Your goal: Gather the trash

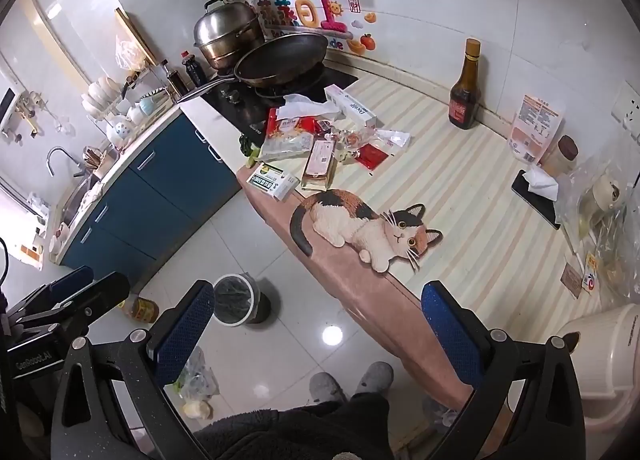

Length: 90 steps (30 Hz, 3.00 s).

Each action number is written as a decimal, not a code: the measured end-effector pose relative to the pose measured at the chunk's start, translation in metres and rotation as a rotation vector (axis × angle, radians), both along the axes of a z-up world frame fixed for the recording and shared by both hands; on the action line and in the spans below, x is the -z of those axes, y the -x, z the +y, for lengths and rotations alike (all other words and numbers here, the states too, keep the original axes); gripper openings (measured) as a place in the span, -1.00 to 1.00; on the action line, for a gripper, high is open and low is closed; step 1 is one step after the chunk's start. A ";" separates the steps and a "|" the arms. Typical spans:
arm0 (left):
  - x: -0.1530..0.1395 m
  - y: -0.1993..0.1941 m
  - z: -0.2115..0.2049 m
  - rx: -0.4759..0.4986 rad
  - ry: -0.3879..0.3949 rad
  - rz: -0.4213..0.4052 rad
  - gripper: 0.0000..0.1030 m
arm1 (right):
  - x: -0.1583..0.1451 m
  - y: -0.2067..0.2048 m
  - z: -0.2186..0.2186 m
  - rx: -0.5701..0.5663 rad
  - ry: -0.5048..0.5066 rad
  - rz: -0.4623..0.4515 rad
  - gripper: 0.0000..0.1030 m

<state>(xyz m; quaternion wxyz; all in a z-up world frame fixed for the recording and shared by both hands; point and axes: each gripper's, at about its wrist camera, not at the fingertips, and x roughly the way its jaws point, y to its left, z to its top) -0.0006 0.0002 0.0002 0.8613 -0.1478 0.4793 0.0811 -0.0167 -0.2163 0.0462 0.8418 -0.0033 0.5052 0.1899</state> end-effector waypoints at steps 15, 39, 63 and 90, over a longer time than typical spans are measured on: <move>-0.006 -0.006 0.003 0.012 0.009 -0.004 1.00 | -0.006 -0.001 0.001 -0.014 -0.020 0.004 1.00; -0.009 -0.004 0.007 0.059 0.065 -0.044 1.00 | -0.002 -0.005 0.005 -0.102 -0.129 0.051 1.00; -0.009 -0.004 0.006 0.060 0.066 -0.046 1.00 | -0.005 -0.005 0.015 -0.112 -0.131 0.044 1.00; -0.013 0.002 0.006 0.081 0.075 -0.063 1.00 | -0.009 -0.002 0.022 -0.105 -0.136 0.031 1.00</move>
